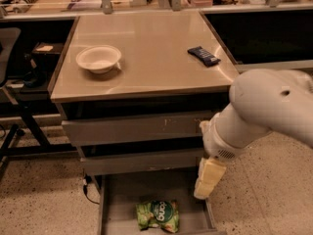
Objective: Pick green rice chip bag from bottom drawer and place on counter
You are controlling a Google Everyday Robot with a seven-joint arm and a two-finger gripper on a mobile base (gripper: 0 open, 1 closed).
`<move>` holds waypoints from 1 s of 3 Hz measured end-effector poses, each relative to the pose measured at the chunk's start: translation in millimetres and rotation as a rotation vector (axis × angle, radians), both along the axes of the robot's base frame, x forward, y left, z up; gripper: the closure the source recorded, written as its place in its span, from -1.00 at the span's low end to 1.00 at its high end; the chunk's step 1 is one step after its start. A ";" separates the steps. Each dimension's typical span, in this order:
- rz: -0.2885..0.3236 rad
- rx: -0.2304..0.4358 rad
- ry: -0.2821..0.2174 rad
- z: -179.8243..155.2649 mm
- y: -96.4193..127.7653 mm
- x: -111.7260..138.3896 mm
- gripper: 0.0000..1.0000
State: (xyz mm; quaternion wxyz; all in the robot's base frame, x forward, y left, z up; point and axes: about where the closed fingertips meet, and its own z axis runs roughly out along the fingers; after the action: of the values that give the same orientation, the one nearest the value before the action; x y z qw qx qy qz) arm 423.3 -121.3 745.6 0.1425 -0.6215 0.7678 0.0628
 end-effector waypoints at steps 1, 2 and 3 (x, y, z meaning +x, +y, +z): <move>-0.019 0.024 0.051 -75.0 7.0 -5.3 -1.00; -0.068 0.036 0.047 -145.7 13.9 5.4 -1.00; -0.068 0.035 0.047 -145.7 13.9 5.2 -1.00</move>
Offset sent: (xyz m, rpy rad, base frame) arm 0.0099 0.0164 -0.2318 0.0203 0.0840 -0.1189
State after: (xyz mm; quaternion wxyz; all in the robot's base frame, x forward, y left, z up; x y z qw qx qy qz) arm 428.5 -107.5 599.9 0.1373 -0.5909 0.7903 0.0861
